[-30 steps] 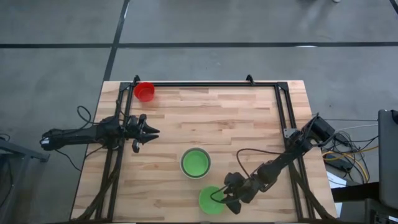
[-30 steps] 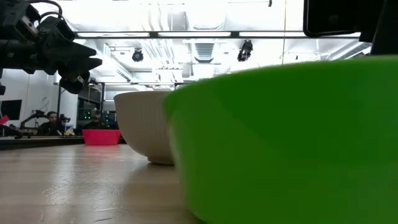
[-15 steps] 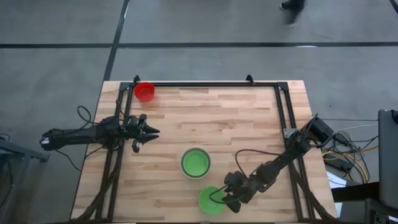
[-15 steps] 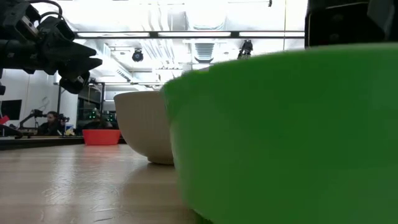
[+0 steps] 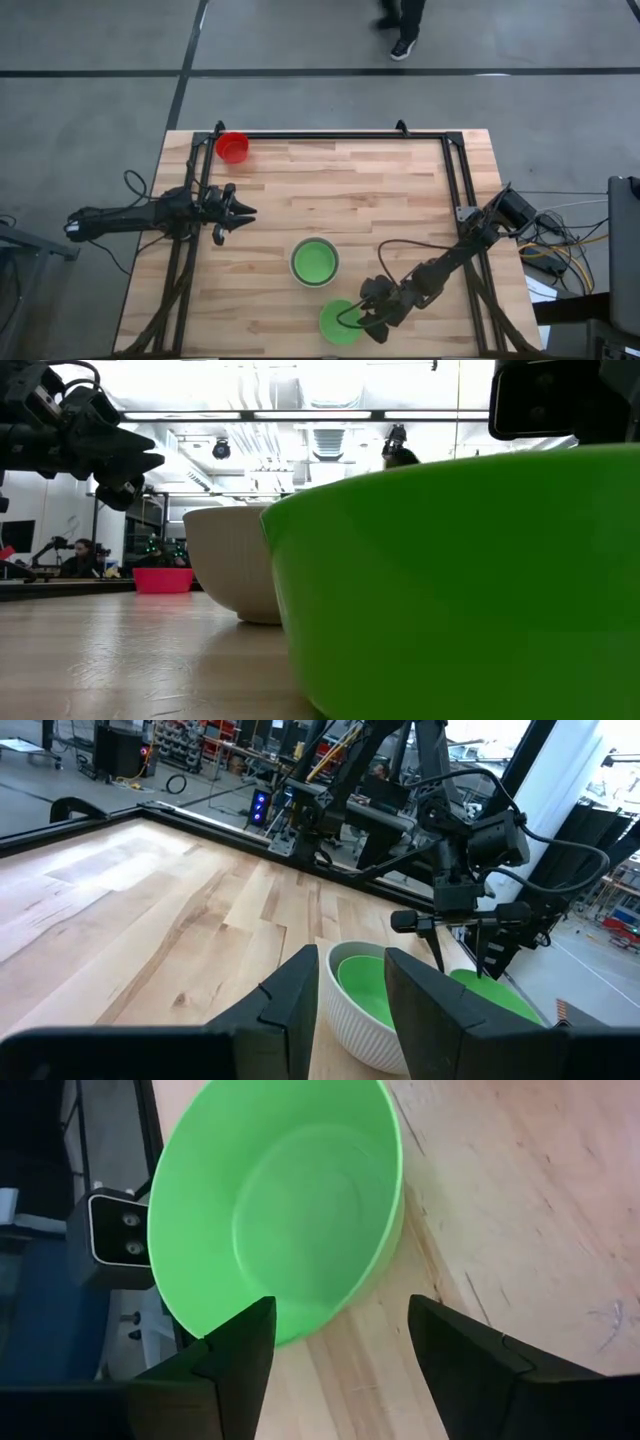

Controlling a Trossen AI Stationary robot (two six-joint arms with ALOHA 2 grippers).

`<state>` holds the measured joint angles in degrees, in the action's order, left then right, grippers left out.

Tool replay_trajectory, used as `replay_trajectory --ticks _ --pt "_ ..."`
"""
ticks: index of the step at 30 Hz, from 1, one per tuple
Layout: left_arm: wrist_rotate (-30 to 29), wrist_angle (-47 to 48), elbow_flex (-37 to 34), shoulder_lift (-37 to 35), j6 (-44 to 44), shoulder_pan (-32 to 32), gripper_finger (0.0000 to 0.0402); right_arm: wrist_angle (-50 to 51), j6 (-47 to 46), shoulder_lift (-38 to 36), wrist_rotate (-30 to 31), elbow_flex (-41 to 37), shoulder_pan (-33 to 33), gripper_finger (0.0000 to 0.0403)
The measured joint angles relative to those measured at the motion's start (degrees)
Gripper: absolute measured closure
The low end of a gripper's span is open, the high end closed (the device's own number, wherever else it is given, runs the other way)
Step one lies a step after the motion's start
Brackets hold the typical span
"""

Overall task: Nest bowls inside each other
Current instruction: Stack the green bowl on the green bowl

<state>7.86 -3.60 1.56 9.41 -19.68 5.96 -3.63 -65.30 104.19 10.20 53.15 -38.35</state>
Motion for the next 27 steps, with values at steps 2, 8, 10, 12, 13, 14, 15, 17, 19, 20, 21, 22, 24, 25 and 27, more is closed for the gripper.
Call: replay_trajectory --ticks 2,8,10,12,13,14,15,17,19,20,21,22,24,25,27 --pt "0.0 0.02 -0.02 0.0 0.0 0.0 0.028 -0.18 0.3 0.0 -0.05 -0.01 0.01 0.0192" --pt "0.0 0.02 -0.01 0.0 0.0 0.02 0.028 -1.7 1.32 -0.01 -1.1 0.0 0.13 0.0249" --pt "0.0 0.02 0.0 0.0 0.0 0.01 0.028 -1.69 1.42 -0.01 -1.31 0.0 0.3 0.0271" --pt "0.0 0.0 0.0 0.0 0.0 0.01 0.028 -1.69 1.42 -0.01 -1.29 0.0 0.34 0.0295" --pt "0.0 0.0 0.0 0.0 0.0 0.01 0.028 -1.71 1.42 -0.01 -1.29 0.0 0.37 0.0306" --pt "0.0 0.02 0.0 0.0 0.0 0.01 0.028 -1.69 1.42 -0.01 -1.29 0.0 0.37 0.0319" --pt "0.0 0.02 0.0 0.0 0.0 0.0 0.028 -1.67 1.42 -0.01 -1.29 0.0 0.39 0.033" --pt "0.0 0.02 0.0 0.0 0.0 0.0 0.028 -1.53 1.42 -0.01 -1.3 0.0 0.39 0.0352" --pt "0.0 0.02 -0.01 0.0 0.0 0.02 0.028 -1.46 1.42 -0.01 -1.31 0.0 0.39 0.0374" --pt "0.0 0.02 0.0 0.0 0.0 0.02 0.028 -1.42 1.46 -0.01 -1.32 0.0 0.39 0.0384" --pt "0.0 0.02 0.0 0.0 0.0 0.0 0.028 -1.29 1.7 -0.01 -1.37 0.0 0.39 0.0389" --pt "0.0 0.02 0.0 0.0 0.0 0.02 0.028 -1.23 2.04 -0.01 -1.55 0.0 0.39 0.0391" --pt "0.0 0.02 0.0 0.0 0.0 0.0 0.028 -1.23 2.3 -0.01 -1.73 0.0 0.39 0.0393" --pt "0.0 0.01 0.0 0.0 0.0 0.01 0.028 -1.23 2.28 -0.01 -1.7 0.0 0.39 0.0394" --pt "0.0 0.02 0.0 0.0 0.0 0.02 0.028 -1.23 2.3 -0.01 -1.7 0.0 0.48 0.0394"
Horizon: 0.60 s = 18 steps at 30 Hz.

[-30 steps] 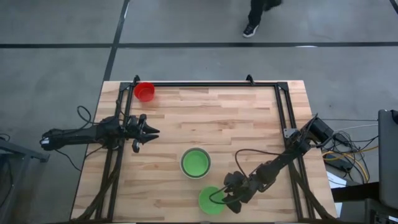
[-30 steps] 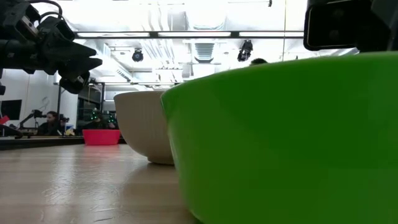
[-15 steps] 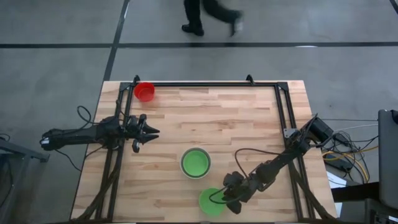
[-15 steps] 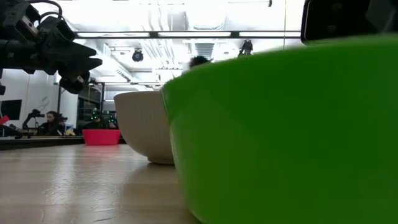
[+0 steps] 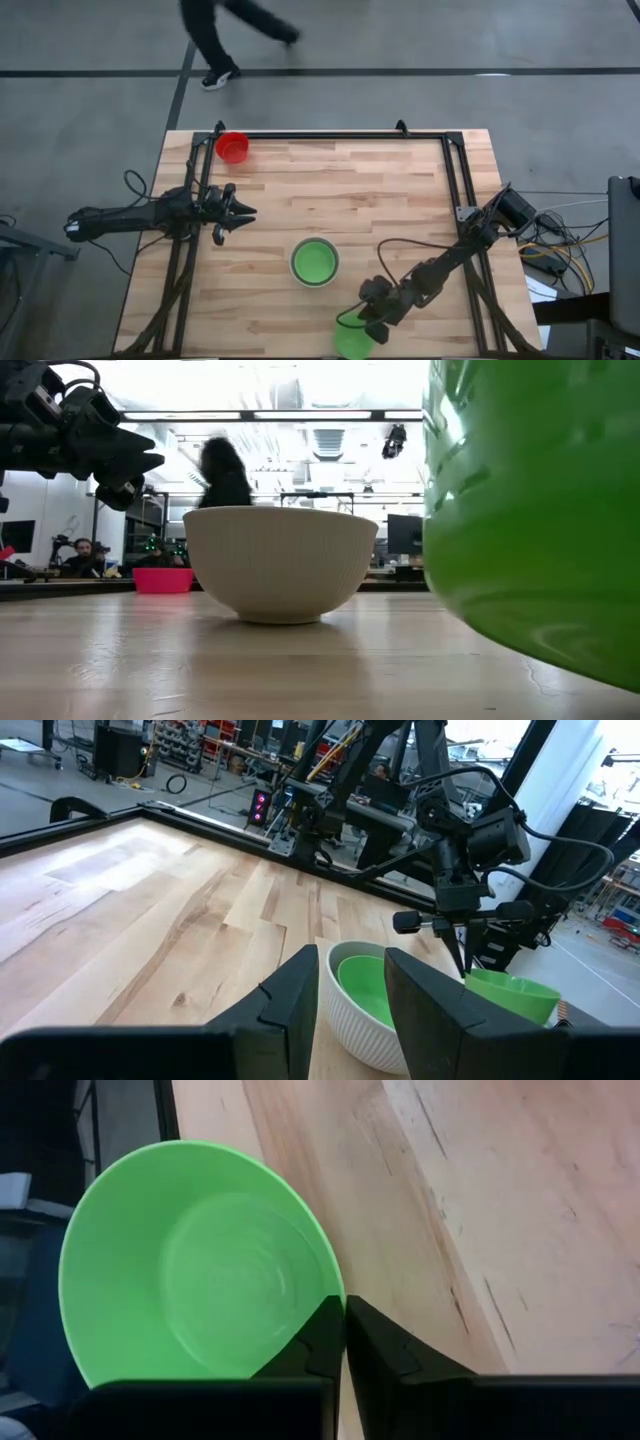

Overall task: Nest bowls inside each other
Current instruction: Stack the green bowl on the green bowl

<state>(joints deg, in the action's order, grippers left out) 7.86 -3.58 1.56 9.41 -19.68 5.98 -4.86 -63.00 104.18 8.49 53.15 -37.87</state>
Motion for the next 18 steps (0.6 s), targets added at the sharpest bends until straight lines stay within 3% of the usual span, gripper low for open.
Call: replay_trajectory --ticks 13,18 --pt "0.0 0.0 -0.02 0.0 0.0 0.0 0.028 -0.52 0.58 -1.33 0.83 0.0 0.52 0.0394" --pt "-0.01 0.0 0.0 0.0 0.0 0.0 0.028 -0.14 3.58 -3.95 4.12 0.0 0.79 0.0394"
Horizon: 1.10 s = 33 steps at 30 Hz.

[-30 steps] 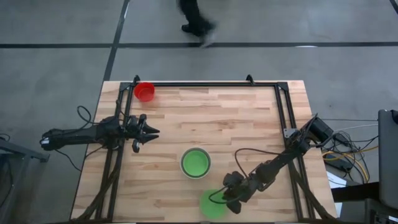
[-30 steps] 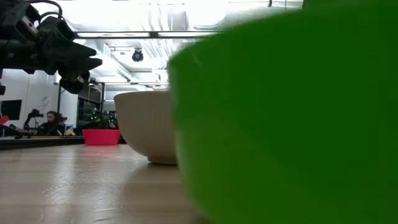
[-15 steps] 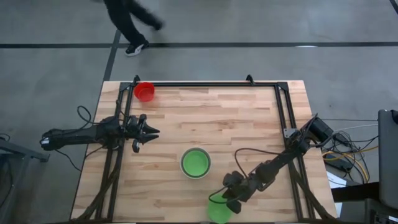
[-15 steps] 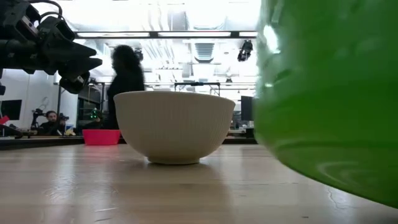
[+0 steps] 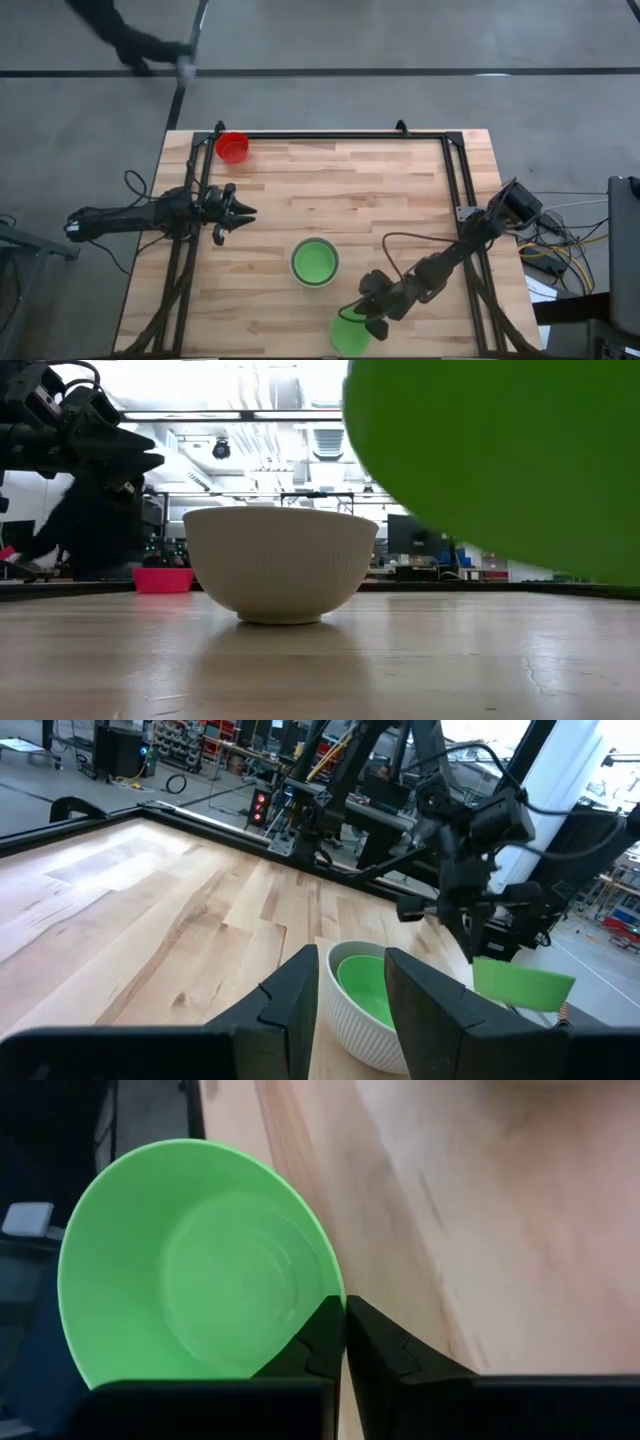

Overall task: Nest bowls inside each other
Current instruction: Stack the green bowl on the green bowl

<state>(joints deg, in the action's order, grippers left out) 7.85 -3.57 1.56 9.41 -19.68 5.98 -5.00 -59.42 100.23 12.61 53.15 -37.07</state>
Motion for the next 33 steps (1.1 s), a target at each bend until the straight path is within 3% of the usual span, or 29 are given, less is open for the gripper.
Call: replay_trajectory --ticks 14,25,33 --pt "0.01 0.13 -0.01 0.0 0.01 -0.02 0.028 5.99 6.69 -7.14 1.06 0.51 5.56 0.0394" --pt "0.01 0.27 -0.01 0.04 0.0 0.0 0.028 24.01 16.5 -6.43 2.24 12.66 10.6 0.0394" --pt "0.01 0.41 -0.02 0.15 0.0 0.0 0.028 26.06 20.71 -6.32 -1.46 15.56 16.41 0.0394"
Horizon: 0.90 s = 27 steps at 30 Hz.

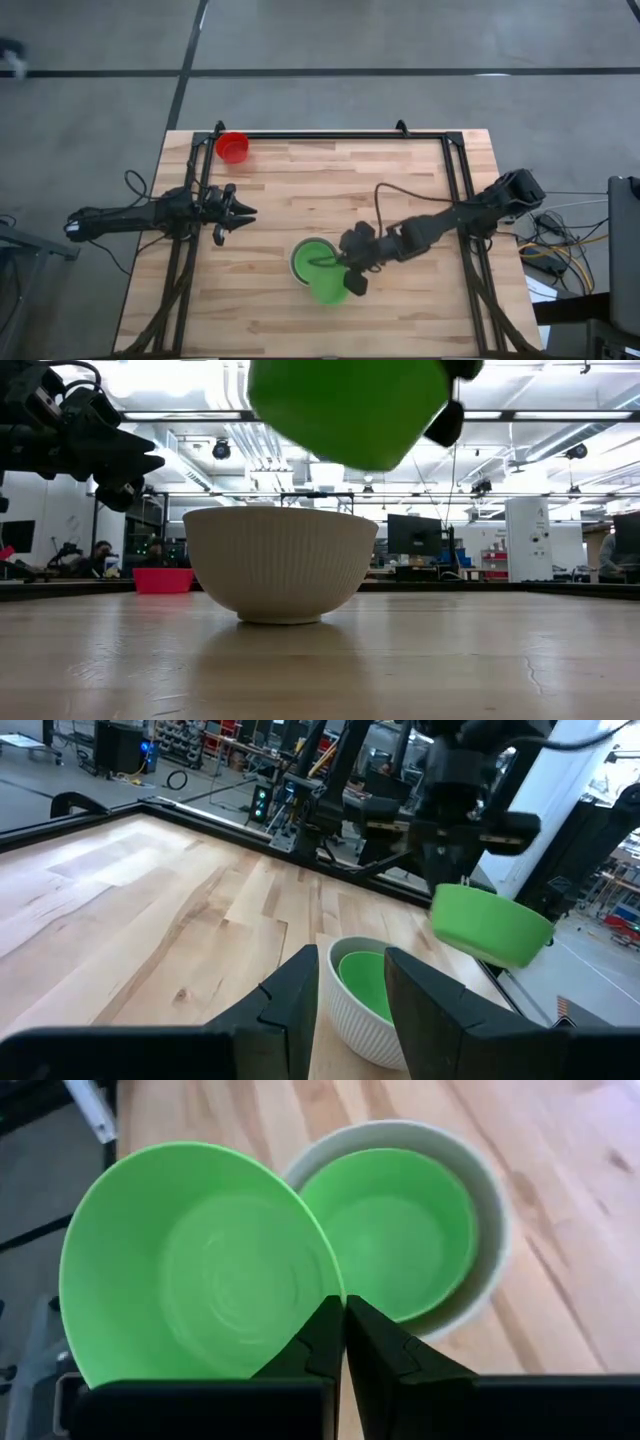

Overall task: Nest bowls inside each other
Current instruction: Stack the green bowl on the green bowl

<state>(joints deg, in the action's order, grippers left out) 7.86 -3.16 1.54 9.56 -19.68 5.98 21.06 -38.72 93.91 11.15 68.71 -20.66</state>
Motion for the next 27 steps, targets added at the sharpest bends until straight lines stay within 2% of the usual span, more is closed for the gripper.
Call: replay_trajectory --ticks 10,27 --pt "0.0 0.02 0.01 -0.02 0.0 0.0 0.028 -3.89 3.82 0.07 -6.32 -1.25 5.6 0.0394" --pt "0.0 0.22 0.02 0.0 0.0 -0.01 0.028 -2.91 8.3 0.07 -7.33 0.44 10.83 0.0394"
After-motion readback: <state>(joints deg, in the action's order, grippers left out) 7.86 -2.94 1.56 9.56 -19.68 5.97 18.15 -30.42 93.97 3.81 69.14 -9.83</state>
